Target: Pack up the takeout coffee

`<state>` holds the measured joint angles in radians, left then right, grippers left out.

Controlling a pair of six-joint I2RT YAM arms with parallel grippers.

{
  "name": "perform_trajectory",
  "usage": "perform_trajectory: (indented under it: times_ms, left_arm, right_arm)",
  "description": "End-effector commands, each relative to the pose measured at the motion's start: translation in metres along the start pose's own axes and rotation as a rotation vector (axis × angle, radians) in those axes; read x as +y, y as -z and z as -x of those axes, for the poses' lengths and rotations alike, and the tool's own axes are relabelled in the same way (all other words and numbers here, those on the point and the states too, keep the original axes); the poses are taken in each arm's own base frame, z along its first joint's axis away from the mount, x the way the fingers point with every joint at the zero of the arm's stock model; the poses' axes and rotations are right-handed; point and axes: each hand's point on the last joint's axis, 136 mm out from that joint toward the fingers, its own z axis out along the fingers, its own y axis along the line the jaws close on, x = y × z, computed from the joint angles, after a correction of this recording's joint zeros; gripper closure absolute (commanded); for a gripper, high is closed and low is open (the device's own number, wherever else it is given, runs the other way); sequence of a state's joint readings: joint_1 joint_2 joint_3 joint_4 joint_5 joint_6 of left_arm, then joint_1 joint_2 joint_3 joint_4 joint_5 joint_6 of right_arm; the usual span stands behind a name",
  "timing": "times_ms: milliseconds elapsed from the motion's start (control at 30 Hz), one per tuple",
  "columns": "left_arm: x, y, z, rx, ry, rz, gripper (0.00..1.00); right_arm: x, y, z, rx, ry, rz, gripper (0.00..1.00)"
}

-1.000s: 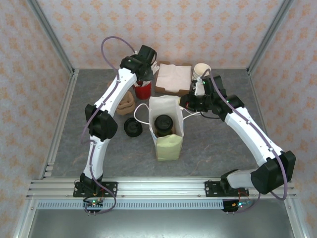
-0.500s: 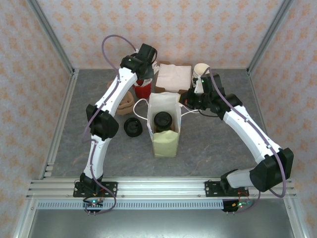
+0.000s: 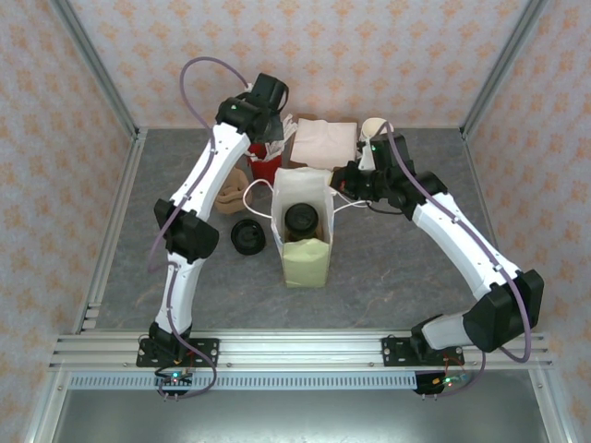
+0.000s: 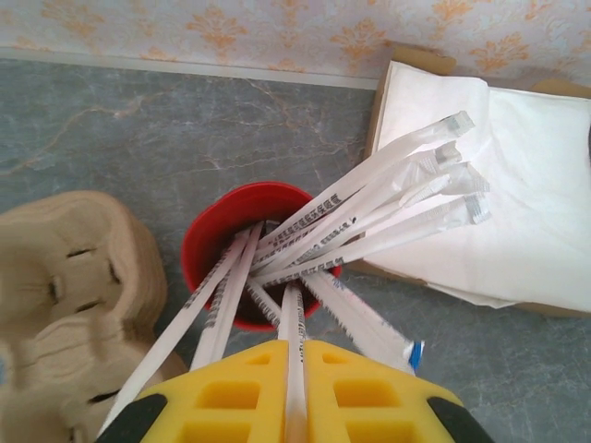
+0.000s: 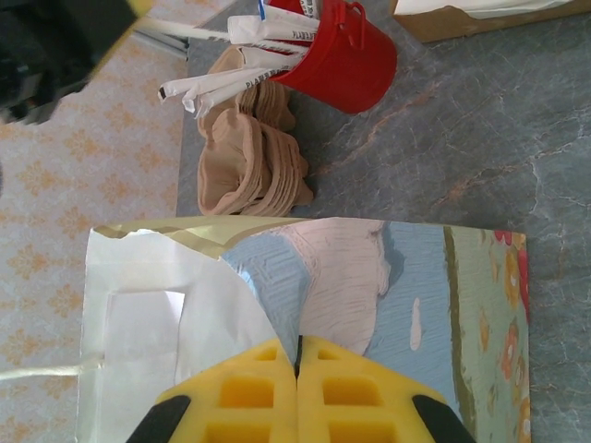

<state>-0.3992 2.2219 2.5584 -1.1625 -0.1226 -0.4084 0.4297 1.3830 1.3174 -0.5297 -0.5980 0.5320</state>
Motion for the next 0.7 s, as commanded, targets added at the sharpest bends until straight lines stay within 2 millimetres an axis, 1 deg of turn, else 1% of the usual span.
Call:
perform_trajectory:
  times_ms: [0,200,233,267,400,467,533,633,667]
  left_arm:
    - [0.028,0.075,0.024,-0.101,0.004,0.015,0.88]
    - [0.048,0.134,0.026,-0.154,0.016,-0.006,0.87]
    - [0.048,0.136,0.024,-0.151,0.013,-0.011,0.87]
    - [0.054,0.158,0.026,-0.180,0.023,-0.029,0.87]
    - [0.062,0.198,0.021,-0.223,0.032,-0.067,0.87]
    - [0.063,0.220,0.019,-0.251,0.028,-0.099,0.87]
    - [0.060,0.241,0.015,-0.278,0.011,-0.136,0.87]
    - [0.052,0.274,0.008,-0.322,-0.019,-0.202,0.86]
    - [0.049,0.285,0.006,-0.340,-0.022,-0.228,0.87]
  right_arm:
    - [0.013,0.006,0.016,-0.064,0.019,0.015,0.99]
    - [0.010,0.004,0.020,-0.073,0.005,-0.012,0.98]
    - [0.010,0.004,0.020,-0.074,0.005,-0.013,0.97]
    - [0.009,0.003,0.019,-0.072,0.005,-0.016,0.96]
    - [0.007,0.004,0.018,-0.078,0.001,-0.026,0.94]
    - [0.007,0.004,0.019,-0.081,0.003,-0.025,0.93]
    - [0.009,0.004,0.020,-0.084,0.008,-0.021,0.89]
    - [0.012,0.006,0.023,-0.086,0.020,-0.023,0.82]
    - [0.011,0.007,0.023,-0.085,0.019,-0.031,0.78]
